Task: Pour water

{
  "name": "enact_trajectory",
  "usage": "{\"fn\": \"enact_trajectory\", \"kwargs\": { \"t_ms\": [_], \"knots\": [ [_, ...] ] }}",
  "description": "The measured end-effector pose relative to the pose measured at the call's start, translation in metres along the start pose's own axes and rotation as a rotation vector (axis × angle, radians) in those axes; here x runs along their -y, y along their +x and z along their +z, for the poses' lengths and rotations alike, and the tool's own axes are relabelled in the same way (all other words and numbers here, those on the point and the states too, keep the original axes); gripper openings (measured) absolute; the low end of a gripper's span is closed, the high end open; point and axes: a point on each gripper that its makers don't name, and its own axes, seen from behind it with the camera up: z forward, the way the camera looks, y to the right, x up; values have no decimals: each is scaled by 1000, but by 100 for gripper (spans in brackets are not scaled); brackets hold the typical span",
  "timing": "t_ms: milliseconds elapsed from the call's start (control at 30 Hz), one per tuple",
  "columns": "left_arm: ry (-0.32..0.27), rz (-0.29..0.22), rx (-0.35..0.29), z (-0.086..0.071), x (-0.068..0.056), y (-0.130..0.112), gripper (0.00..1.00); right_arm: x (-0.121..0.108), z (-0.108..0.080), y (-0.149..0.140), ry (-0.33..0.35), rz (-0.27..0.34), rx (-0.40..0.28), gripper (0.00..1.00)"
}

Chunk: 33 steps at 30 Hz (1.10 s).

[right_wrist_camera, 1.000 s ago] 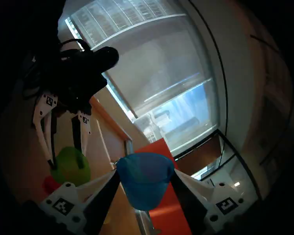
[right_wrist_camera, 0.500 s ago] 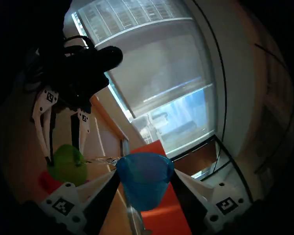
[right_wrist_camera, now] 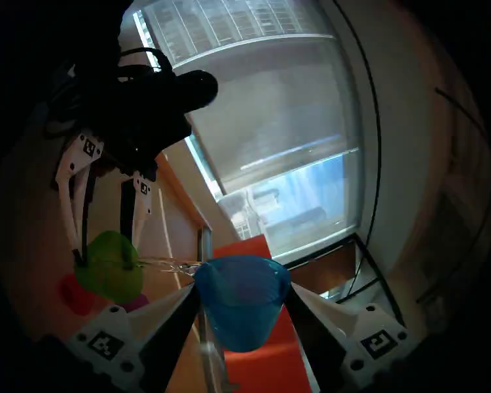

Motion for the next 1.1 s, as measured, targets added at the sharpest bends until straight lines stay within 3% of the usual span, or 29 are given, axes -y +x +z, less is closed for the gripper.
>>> {"fn": "enact_trajectory", "kwargs": {
  "t_ms": [1100],
  "knots": [
    [-12,1,4,4,-1,-5,85,-16,-1,3,-36,-124,8,89]
  ]
}}
